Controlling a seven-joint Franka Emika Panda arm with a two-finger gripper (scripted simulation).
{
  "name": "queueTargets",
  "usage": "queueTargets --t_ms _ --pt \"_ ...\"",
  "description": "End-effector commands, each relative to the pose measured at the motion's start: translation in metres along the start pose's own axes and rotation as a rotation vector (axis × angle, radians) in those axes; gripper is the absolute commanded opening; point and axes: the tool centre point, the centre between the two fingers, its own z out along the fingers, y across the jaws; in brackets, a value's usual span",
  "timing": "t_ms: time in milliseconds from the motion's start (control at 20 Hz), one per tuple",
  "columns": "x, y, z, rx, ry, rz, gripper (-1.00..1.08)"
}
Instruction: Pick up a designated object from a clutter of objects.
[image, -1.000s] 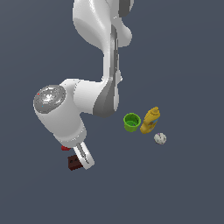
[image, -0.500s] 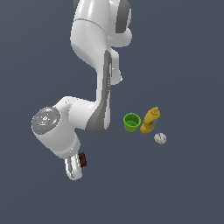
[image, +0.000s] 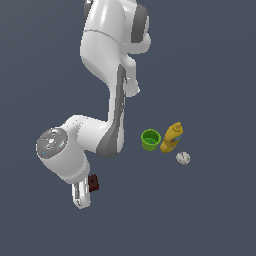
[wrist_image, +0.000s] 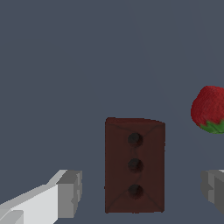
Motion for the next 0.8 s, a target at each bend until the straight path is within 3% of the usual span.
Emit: queueTargets --t_ms 0,450,750 --pt "0.000 0.000 0.003 0.000 0.000 0.000 1.00" --pt "0.000 0.001 0.045 0.001 0.000 0.005 1.00" --pt "0.001 0.000 0.050 0.001 0.001 0.005 1.00"
